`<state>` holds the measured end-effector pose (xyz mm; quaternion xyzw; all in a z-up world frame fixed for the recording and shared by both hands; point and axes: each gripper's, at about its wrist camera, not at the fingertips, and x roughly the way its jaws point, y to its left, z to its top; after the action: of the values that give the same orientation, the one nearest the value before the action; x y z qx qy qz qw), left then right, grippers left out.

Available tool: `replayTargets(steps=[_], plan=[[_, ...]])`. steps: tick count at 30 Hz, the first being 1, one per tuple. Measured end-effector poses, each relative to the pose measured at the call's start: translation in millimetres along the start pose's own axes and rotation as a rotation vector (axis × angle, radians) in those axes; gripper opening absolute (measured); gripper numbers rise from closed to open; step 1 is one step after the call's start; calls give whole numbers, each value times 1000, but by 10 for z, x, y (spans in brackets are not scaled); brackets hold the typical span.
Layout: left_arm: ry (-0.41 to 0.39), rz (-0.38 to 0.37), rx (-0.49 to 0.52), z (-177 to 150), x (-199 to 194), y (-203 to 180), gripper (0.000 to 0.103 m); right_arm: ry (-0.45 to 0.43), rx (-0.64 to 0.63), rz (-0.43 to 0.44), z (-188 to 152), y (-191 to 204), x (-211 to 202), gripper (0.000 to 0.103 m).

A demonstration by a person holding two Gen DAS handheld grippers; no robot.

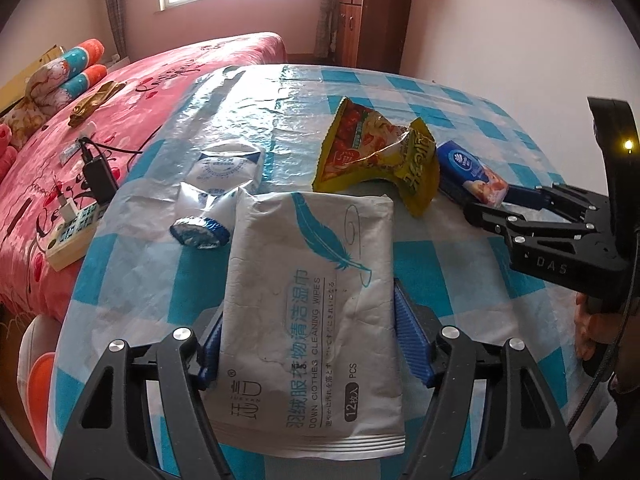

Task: Collect trash
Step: 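Lift wipes packet and tissue pack and carry both over orange bucket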

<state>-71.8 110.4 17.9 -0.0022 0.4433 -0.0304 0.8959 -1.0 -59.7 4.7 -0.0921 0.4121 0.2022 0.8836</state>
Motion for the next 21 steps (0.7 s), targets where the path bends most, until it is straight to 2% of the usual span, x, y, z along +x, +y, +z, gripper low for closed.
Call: replayTargets(steps=[9,21], plan=[[-29,7,-30,-73,-188,139,71,-28,11,-5,-136,143,-207,54],[-53,26,-77,-269,-437,364,71,-37,-3,35,-313,466,-513,54]])
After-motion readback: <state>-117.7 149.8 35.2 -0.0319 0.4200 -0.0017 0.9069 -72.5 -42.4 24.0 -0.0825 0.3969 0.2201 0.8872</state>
